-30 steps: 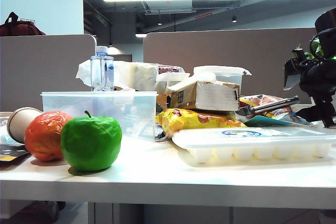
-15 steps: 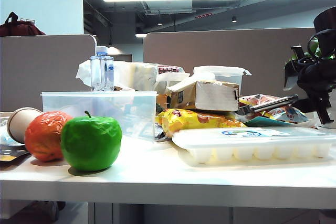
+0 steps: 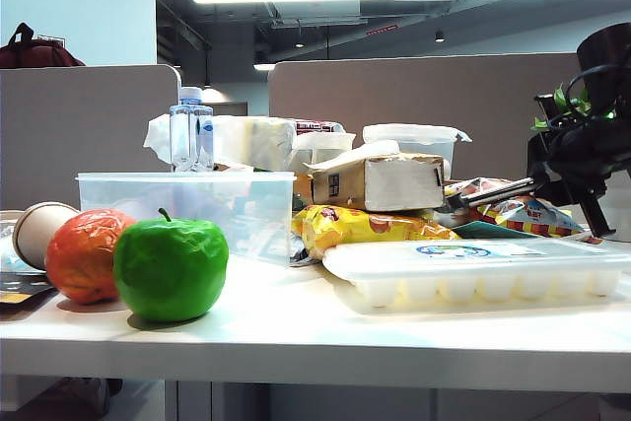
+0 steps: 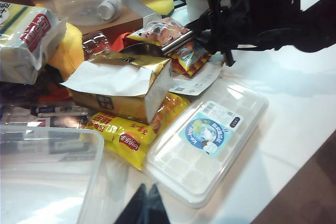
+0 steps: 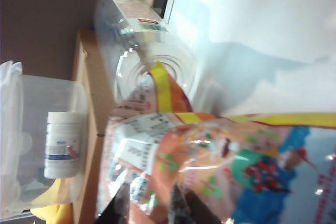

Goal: Pick up the metal ice scoop from the table and place it inside the transparent plastic box.

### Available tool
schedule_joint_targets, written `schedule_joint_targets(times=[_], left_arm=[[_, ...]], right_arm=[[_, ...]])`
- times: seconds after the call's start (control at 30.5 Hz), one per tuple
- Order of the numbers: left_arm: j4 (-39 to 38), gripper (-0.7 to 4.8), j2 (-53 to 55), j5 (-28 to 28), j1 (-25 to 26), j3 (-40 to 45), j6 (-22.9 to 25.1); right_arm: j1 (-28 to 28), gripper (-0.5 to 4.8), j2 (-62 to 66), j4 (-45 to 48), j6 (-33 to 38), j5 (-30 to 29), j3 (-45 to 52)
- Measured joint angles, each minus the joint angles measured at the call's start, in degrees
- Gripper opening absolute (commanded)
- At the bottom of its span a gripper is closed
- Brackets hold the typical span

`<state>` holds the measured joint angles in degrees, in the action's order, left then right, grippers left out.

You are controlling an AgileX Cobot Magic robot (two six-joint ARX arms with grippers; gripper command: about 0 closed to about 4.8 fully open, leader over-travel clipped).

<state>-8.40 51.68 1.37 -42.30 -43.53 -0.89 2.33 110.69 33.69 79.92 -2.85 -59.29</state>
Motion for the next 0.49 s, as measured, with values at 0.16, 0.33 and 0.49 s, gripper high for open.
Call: schedule_joint_targets(times=[0.16,0.33,0.49], left_arm=[[0.02,-0.05,-0.02,0.0,0.02,0.0,0.0],[0.02,-0.05,-0.02,0.0,0.02,0.0,0.0],[0.0,-0.05,-0.02,0.0,0.02,0.0,0.0]], right_arm=[[-1.33,-0.09,-6.19,-3.89,-5.14,0.07,0.39],[-3.76,-0.09,-12.9,-5.25,-8.9,0.33,0.24],[-5.75,-0.09,-18.62,-8.7,-12.5,0.26,0.26]])
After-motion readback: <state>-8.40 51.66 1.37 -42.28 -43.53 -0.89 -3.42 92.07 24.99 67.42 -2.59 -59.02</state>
